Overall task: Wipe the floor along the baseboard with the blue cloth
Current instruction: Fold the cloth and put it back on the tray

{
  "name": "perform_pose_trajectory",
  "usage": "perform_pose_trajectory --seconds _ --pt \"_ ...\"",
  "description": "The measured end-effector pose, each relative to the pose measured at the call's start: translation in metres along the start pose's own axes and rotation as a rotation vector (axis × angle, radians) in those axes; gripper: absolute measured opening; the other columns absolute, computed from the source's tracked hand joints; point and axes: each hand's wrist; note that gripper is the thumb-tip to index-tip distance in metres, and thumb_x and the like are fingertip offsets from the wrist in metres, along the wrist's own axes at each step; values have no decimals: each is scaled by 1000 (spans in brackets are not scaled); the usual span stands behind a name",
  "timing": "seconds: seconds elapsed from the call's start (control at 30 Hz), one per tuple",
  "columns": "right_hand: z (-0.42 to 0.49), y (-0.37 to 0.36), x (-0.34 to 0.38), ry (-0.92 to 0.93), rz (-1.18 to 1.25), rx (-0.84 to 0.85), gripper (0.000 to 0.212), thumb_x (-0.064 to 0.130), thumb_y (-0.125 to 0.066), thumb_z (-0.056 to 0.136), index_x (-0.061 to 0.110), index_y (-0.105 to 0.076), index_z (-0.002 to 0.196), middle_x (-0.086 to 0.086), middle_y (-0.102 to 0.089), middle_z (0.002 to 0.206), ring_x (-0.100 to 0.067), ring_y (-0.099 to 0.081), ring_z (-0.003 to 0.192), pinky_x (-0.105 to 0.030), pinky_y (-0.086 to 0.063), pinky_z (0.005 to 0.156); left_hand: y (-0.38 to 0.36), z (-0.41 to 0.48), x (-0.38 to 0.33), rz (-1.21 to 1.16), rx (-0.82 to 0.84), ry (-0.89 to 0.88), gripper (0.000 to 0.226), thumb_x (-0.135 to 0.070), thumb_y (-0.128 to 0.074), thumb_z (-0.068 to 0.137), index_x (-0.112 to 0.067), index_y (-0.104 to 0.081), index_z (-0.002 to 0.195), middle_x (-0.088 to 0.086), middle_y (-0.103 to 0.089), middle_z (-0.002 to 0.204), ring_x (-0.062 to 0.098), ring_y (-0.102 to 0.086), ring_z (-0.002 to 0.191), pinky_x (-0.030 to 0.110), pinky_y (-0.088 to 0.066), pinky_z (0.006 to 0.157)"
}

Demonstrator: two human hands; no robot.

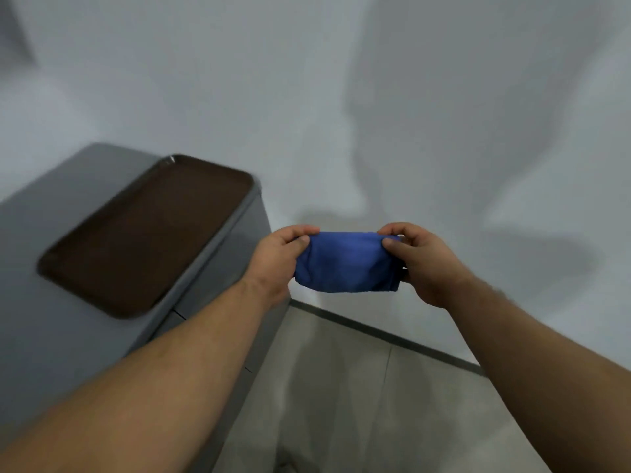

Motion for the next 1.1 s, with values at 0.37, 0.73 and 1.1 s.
perform_pose_trajectory --seconds 0.37,0.73,1.1 --pt "-28 -50 172 179 -325 94 60 -3 -76 75 26 -66 126 5 -72 117 -10 -72 98 -27 -61 79 56 -65 -146 390 -127 -203 71 -1 -72 84 -22 -51 148 -2 -62 141 13 -61 127 36 -49 111" --pt "31 -183 167 183 -590 -11 23 8 -71 79 28 -72 91 2 -75 84 -17 -72 78 -25 -54 55 165 -34 -119 613 -276 -209 14 -7 -64 90 -14 -72 99 0 -71 90 17 -68 87 21 -55 69" --pt "139 -266 147 133 -670 36 7 29 -68 93 27 -63 95 0 -70 91 -19 -66 83 -27 -50 62 251 36 -86 397 -256 66 13 -28 -64 98 -24 -63 110 -5 -67 101 11 -67 93 24 -55 75"
Point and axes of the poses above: each hand's wrist, its own z-axis towards the middle knuckle, its own y-axis out of the back of the hand, x = y × z
